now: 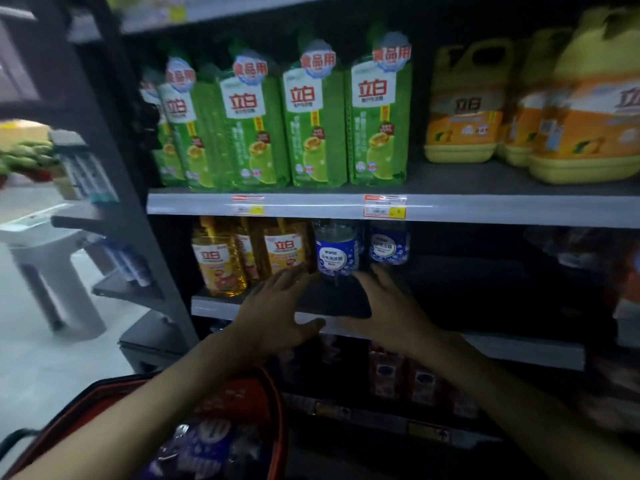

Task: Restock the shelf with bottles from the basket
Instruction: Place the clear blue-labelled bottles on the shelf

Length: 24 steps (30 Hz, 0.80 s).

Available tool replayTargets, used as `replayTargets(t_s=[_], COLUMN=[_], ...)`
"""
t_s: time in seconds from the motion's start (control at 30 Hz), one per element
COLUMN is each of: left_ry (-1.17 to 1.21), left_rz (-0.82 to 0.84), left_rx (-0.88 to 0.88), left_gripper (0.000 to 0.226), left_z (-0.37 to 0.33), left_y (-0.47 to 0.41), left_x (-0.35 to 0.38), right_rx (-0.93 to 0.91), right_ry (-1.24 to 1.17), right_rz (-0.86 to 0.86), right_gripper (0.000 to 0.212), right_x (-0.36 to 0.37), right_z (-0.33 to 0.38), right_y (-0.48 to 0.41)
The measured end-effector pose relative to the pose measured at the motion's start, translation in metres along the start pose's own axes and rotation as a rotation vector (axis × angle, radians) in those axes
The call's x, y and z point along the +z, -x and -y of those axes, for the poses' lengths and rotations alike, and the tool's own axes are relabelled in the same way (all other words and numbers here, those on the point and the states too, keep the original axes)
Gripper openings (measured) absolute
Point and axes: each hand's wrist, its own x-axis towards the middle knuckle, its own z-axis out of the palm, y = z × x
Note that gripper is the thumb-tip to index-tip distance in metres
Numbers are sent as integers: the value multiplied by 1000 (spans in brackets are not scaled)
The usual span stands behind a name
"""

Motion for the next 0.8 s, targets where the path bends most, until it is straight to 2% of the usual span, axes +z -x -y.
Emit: replayTargets(t_s=[0.1, 0.23, 0.33, 0.47, 0.63, 0.8], left_ry=[-35, -29, 9, -25, -235, -395], left_rz=[36, 157, 191, 270, 345, 388], left_rx=[-10, -138, -216, -271, -194, -113], left_gripper=[90, 94, 100, 101, 92, 98], left_z=[27, 75, 109, 144, 177, 193], left_y=[30, 76, 114, 155, 179, 176], left_x=[-10, -5, 9, 50, 124, 177], right_rx=[-69, -156, -246, -337, -386, -444], right_ry=[25, 12, 85, 157, 267, 470], right_rz=[103, 272, 349, 575, 675, 688], right_gripper=[104, 98, 98, 92, 86, 79], right_x=[11, 36, 74, 120, 183, 221], right_z=[33, 81, 106, 126, 123, 108], right_y=[8, 16, 20, 33, 45, 50])
